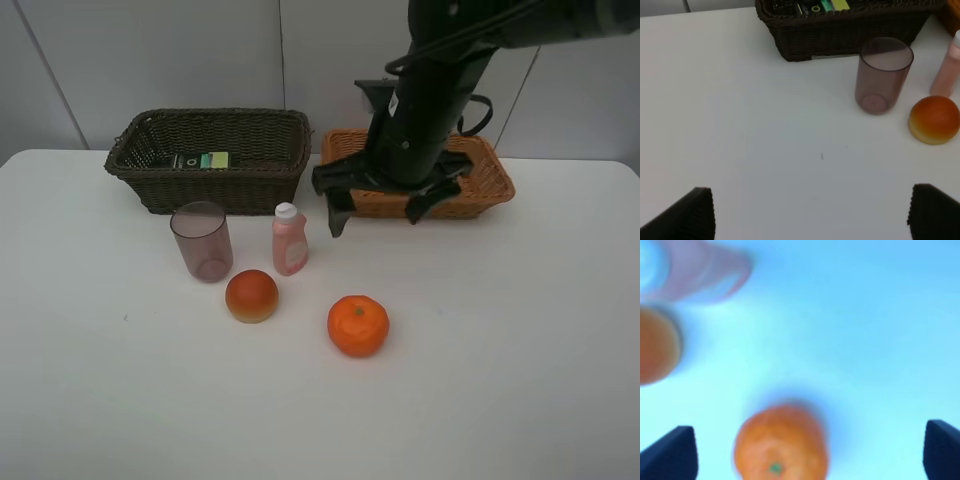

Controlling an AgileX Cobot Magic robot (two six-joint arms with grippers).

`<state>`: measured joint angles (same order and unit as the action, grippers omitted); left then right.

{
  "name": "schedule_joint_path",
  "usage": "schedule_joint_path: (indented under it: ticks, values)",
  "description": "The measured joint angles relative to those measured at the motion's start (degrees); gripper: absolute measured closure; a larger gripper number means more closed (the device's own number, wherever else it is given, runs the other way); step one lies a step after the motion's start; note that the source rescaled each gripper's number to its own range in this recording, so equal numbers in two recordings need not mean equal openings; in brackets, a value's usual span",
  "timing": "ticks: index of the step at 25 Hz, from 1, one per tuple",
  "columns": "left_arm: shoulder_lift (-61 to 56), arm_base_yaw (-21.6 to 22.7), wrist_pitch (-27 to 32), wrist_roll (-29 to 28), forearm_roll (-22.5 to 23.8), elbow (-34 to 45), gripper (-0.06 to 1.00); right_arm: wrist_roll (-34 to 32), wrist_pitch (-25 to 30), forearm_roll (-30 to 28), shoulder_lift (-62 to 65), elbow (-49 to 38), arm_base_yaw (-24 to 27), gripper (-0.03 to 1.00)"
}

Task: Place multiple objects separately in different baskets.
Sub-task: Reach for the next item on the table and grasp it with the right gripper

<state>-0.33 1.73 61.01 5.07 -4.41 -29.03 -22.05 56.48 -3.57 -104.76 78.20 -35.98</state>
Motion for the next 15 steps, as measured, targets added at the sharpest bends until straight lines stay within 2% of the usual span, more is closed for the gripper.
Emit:
schedule_joint_path:
  ticks: [5,11,15]
  values:
    - [0.0,0.0,0.0,0.0,0.0,0.0,-0.06,-10.0,-0.99,-0.12,0.02,-4.78,-2.69,0.0]
    - [0.0,0.0,0.0,0.0,0.0,0.0,-0.06,-20.59,-7.88,-0.06,-0.01,-11.68,-4.6,0.0]
    - [0.0,0.0,0.0,0.0,0.0,0.0,-0.06,-23.21,-10.67,0.38,-1.76,-12.63,-5.11,-0.03]
